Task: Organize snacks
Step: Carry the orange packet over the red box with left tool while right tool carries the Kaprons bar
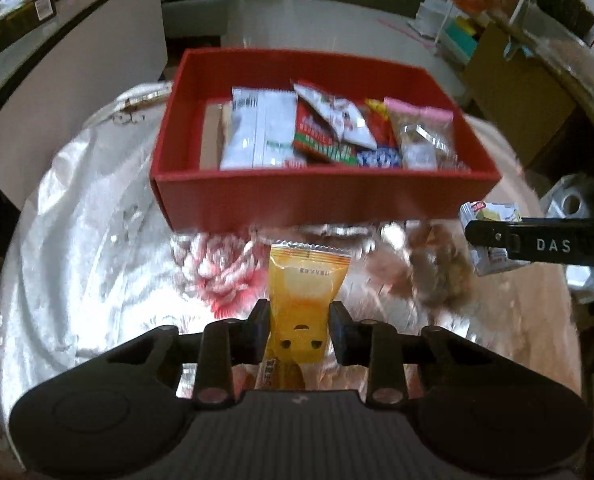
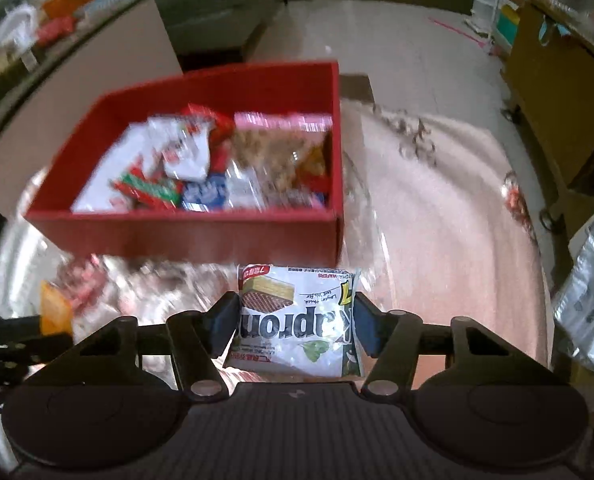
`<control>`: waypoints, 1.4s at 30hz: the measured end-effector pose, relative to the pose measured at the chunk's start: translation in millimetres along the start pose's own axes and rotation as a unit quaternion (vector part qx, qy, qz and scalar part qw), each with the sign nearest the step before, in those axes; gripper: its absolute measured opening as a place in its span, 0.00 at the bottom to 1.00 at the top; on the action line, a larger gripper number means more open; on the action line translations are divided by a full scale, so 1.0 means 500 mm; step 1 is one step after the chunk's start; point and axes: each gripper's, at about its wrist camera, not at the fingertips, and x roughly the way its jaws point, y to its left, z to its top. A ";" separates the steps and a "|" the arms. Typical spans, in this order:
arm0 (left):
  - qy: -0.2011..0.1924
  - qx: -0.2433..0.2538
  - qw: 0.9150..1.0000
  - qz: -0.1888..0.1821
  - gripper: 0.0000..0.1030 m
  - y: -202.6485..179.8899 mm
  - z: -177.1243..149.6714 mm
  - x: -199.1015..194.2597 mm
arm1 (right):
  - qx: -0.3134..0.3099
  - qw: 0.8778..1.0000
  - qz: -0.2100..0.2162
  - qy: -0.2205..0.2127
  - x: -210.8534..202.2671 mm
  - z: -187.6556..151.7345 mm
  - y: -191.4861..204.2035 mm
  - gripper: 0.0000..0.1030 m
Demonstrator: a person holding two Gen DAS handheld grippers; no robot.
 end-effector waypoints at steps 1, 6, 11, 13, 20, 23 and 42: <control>-0.004 -0.001 1.000 -0.002 0.25 0.001 0.004 -0.004 | 0.000 1.000 0.004 -0.005 -0.005 0.005 0.003 0.65; -0.020 -0.012 1.000 -0.006 0.25 0.010 0.020 -0.018 | -0.007 0.999 0.024 -0.026 -0.032 0.015 0.020 0.65; -0.037 -0.017 0.999 -0.008 0.24 0.013 0.033 -0.028 | -0.008 0.998 0.032 -0.044 -0.050 0.027 0.031 0.65; -0.049 -0.022 0.998 -0.011 0.24 0.016 0.041 -0.039 | -0.007 0.998 0.036 -0.051 -0.057 0.033 0.032 0.65; -0.087 -0.033 0.995 -0.019 0.24 0.020 0.075 -0.069 | -0.006 0.996 0.048 -0.075 -0.078 0.050 0.042 0.65; -0.098 -0.034 0.994 -0.020 0.24 0.017 0.088 -0.073 | -0.006 0.995 0.052 -0.083 -0.085 0.056 0.044 0.65; -0.138 -0.026 0.990 0.000 0.24 -0.002 0.153 -0.074 | -0.001 0.992 0.059 -0.112 -0.096 0.098 0.057 0.65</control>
